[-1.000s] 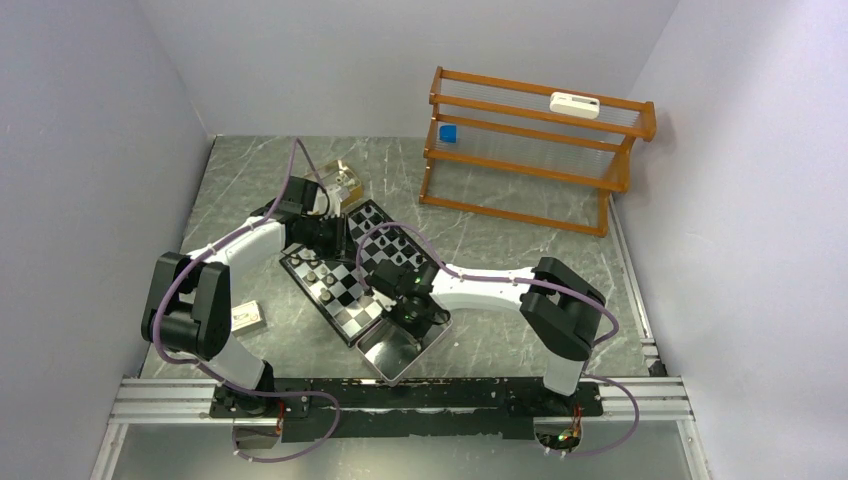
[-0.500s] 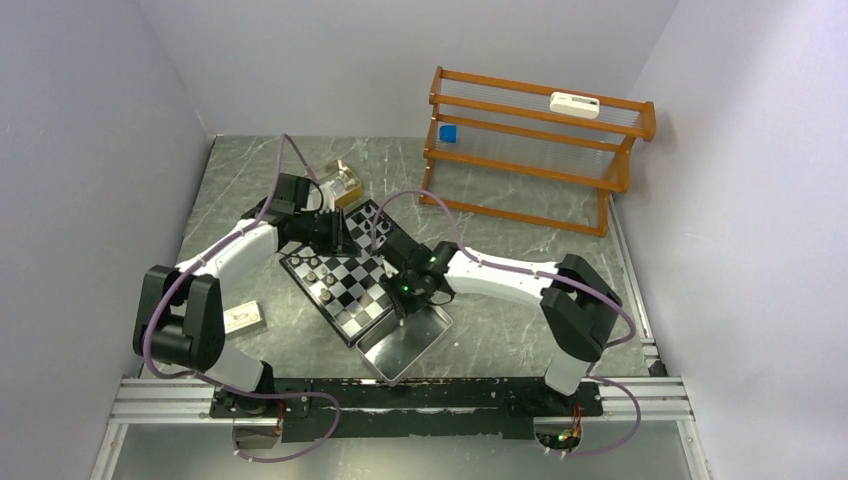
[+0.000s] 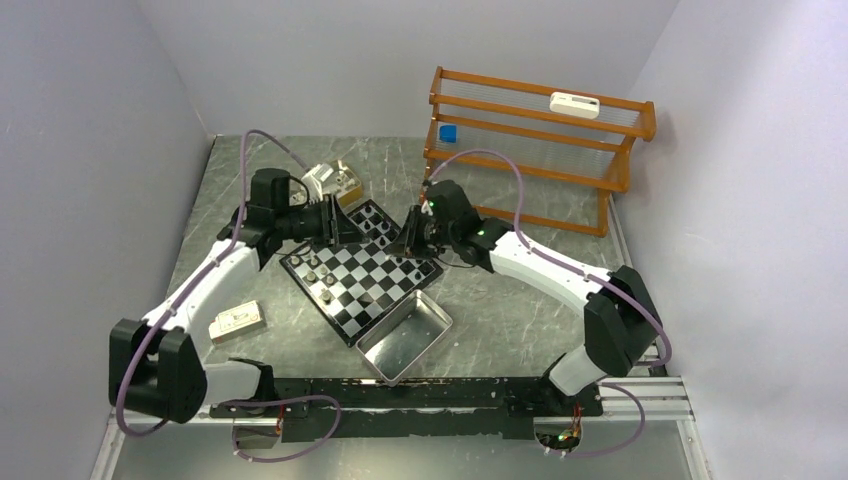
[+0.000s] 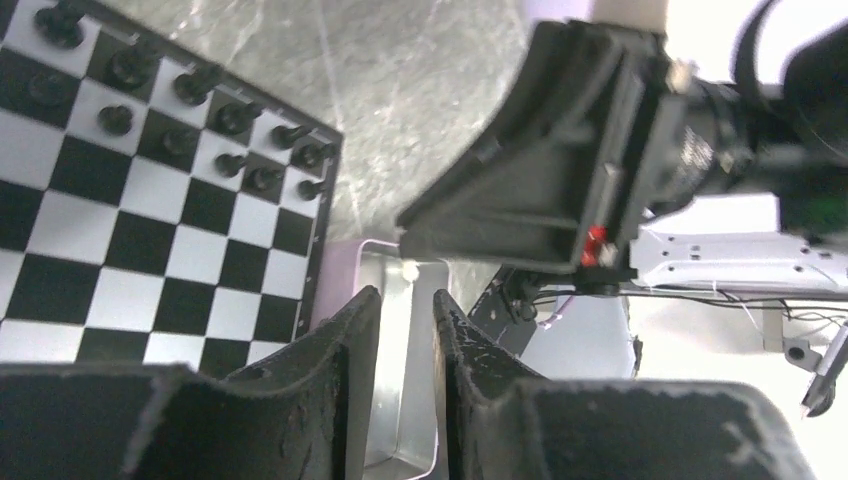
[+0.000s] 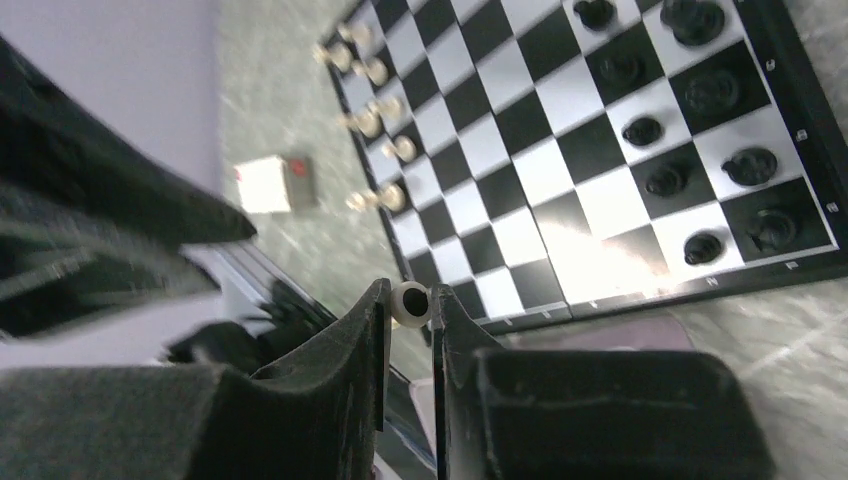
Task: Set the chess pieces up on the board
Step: Place the chess piece on the chessboard.
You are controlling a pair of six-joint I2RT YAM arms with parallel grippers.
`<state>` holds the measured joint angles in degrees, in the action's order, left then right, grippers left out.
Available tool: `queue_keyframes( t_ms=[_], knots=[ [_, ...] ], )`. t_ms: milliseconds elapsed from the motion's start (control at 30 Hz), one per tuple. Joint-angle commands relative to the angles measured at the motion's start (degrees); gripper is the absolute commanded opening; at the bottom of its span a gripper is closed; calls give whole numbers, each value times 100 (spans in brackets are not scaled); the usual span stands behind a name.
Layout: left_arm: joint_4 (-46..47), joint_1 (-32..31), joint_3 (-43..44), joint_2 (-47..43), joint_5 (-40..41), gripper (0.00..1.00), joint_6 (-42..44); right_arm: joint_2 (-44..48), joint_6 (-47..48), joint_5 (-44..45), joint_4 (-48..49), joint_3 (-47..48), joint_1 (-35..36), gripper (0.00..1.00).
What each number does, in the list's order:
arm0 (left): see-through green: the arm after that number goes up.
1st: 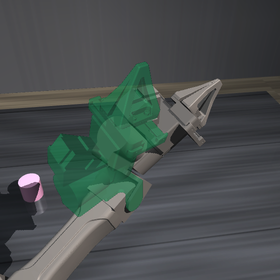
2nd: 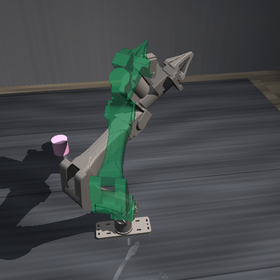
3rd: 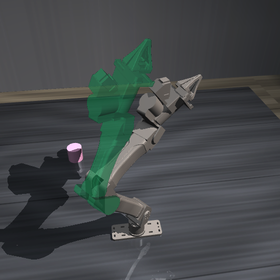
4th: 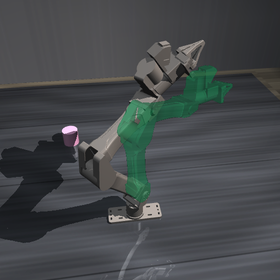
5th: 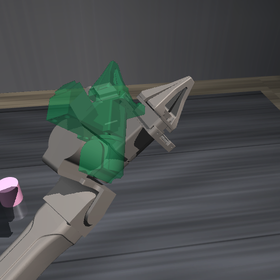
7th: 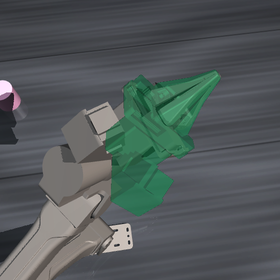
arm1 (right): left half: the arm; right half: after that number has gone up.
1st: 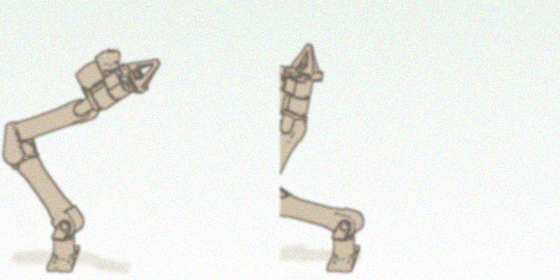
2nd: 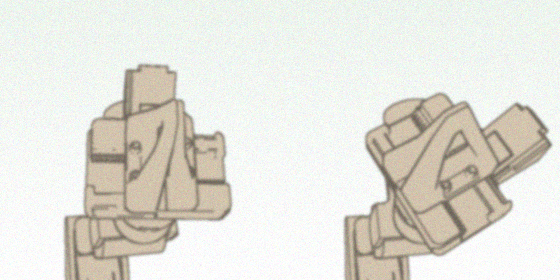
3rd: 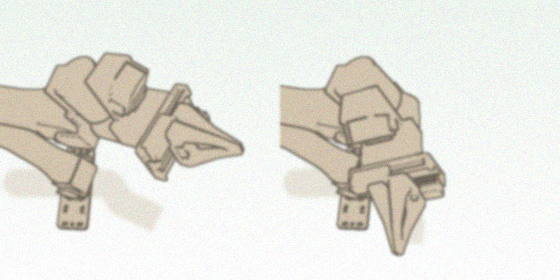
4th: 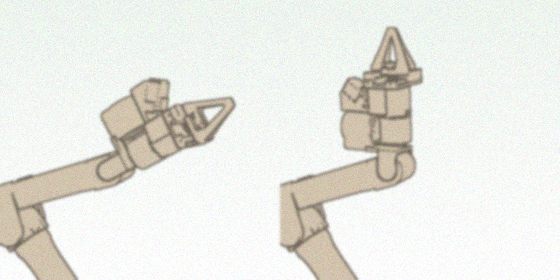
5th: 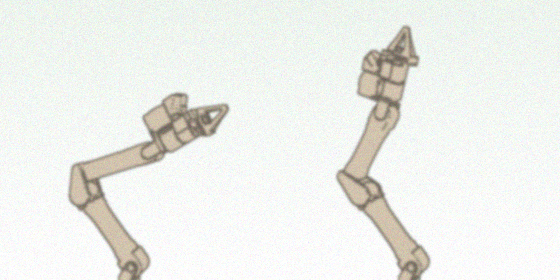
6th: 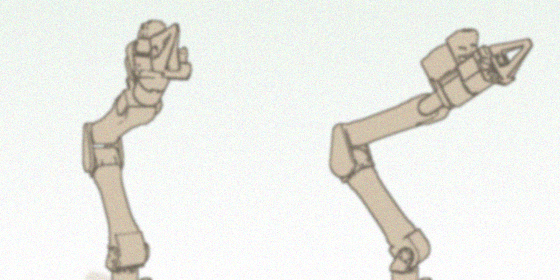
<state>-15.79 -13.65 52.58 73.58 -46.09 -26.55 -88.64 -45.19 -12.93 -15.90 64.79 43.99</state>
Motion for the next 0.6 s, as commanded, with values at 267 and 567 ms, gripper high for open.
queue_keyframes(
  t_ms=[267,567],
  knots=[
    [1990,29,-742,-768,-815,34,-944,278,-2186,263,2078,-343,-143,7],
    [2086,4,-785,-668,-540,35,-906,389,-2442,420,2343,-522,-17,8]
  ],
)
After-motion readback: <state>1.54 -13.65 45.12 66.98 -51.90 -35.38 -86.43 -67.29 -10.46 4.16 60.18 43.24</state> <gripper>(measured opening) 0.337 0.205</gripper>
